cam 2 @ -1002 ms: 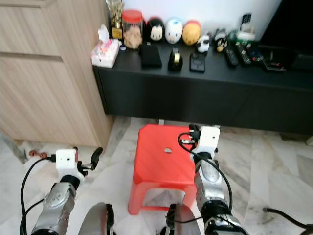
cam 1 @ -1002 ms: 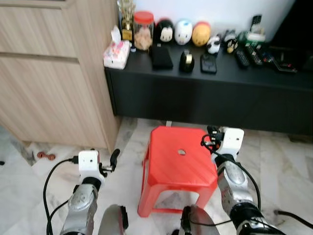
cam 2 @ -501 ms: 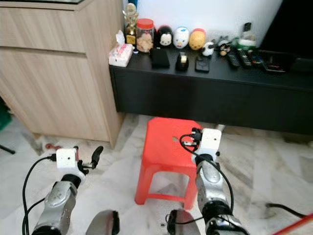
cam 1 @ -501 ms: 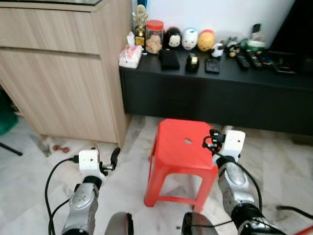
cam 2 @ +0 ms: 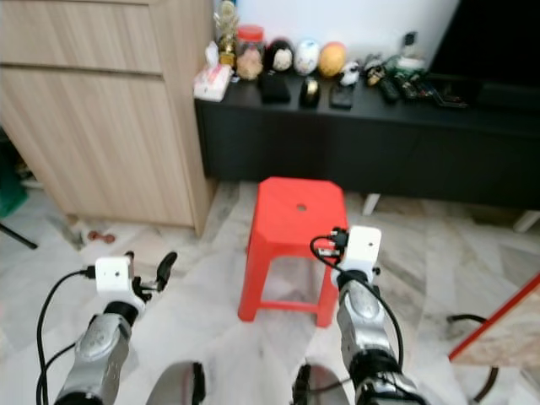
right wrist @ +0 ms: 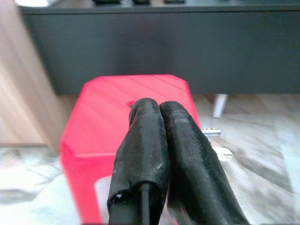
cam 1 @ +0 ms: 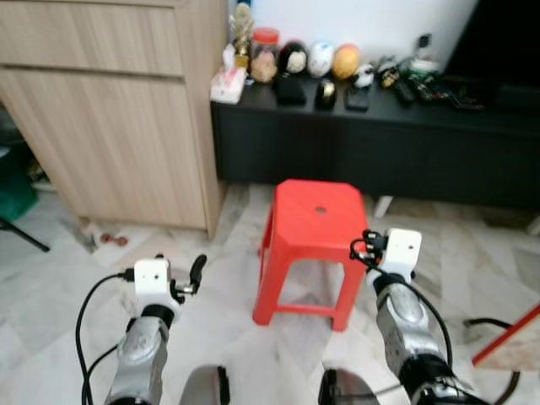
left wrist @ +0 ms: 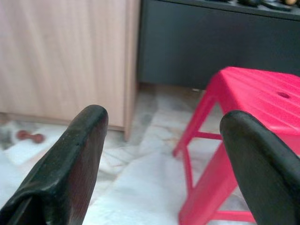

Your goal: Hang keys on a hook

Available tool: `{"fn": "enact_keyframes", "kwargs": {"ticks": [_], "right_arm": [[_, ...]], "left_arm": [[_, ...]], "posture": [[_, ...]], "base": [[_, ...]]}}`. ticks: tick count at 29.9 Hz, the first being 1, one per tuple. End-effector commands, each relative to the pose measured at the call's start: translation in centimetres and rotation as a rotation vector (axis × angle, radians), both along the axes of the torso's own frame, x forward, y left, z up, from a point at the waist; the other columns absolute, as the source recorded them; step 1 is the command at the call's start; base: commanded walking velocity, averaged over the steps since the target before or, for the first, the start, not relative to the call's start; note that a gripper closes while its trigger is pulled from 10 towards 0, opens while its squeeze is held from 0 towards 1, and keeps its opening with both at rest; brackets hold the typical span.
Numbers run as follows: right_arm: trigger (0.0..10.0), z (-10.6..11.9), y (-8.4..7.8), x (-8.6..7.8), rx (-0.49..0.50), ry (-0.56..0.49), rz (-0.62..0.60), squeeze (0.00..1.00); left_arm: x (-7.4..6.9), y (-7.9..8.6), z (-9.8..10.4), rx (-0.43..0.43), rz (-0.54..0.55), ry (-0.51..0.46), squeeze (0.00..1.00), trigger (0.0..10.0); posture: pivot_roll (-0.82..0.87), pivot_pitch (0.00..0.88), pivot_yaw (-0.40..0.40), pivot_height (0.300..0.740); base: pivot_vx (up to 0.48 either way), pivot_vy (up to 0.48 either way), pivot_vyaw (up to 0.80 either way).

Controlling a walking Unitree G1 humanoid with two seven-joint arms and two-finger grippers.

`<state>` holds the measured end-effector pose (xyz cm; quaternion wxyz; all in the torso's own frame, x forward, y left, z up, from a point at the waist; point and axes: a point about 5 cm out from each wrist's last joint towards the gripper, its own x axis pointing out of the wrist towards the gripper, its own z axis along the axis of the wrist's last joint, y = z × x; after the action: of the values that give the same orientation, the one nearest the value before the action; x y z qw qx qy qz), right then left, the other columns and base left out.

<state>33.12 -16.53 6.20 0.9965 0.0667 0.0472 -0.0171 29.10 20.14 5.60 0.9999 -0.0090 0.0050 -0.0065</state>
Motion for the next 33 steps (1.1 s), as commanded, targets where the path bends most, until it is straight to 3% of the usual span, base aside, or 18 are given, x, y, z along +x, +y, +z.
{"fn": "enact_keyframes", "kwargs": {"ticks": [1,12,20,26,28,29,32,33], "right_arm": [[10.0,0.1,-0.3,0.0,0.002,-0.007,-0.006,0.00],[10.0,0.2,-0.2,0.2,-0.007,0.002,0.017,0.00],[10.0,1.0,0.1,0.9,-0.052,0.029,0.124,0.00],[10.0,1.5,0.3,1.4,-0.072,0.044,0.206,0.00],[10.0,1.2,0.4,1.4,-0.109,0.084,0.243,0.00],[10.0,0.4,0.5,1.2,-0.172,0.167,0.309,0.00],[10.0,-1.0,0.7,0.4,-0.236,0.268,0.441,0.00],[10.0,-1.0,0.7,0.4,-0.236,0.268,0.441,0.00]], "left_arm": [[-0.1,-0.2,-0.1,-0.009,0.000,-0.003,0.00,10.0],[0.2,-0.3,0.5,-0.003,-0.010,-0.030,0.00,10.0],[0.7,-0.4,1.7,0.002,-0.028,-0.073,0.00,10.0],[0.8,-0.6,2.3,0.003,-0.049,-0.090,0.00,10.0],[0.9,-0.6,2.3,0.005,-0.053,-0.090,0.00,10.0],[0.9,-0.6,2.4,0.007,-0.057,-0.091,0.00,10.0],[0.8,-0.5,2.5,0.009,-0.061,-0.089,0.00,10.0],[0.8,-0.5,2.5,0.009,-0.061,-0.089,0.00,10.0]], "posture": [[0.15,0.085,-0.063,0.619],[0.15,0.085,-0.069,0.684],[0.14,0.079,-0.071,0.740],[0.14,0.070,-0.071,0.740],[0.14,0.070,-0.069,0.740],[0.14,0.066,-0.070,0.740],[0.14,0.061,-0.071,0.740],[0.14,0.061,-0.071,0.740]], "base": [[0.000,0.000,0.00],[0.000,0.000,0.00],[0.000,0.000,0.00],[0.000,0.000,0.00],[0.000,0.000,0.00],[0.000,0.000,0.00],[0.000,0.000,0.00],[0.000,0.000,0.00]]}}
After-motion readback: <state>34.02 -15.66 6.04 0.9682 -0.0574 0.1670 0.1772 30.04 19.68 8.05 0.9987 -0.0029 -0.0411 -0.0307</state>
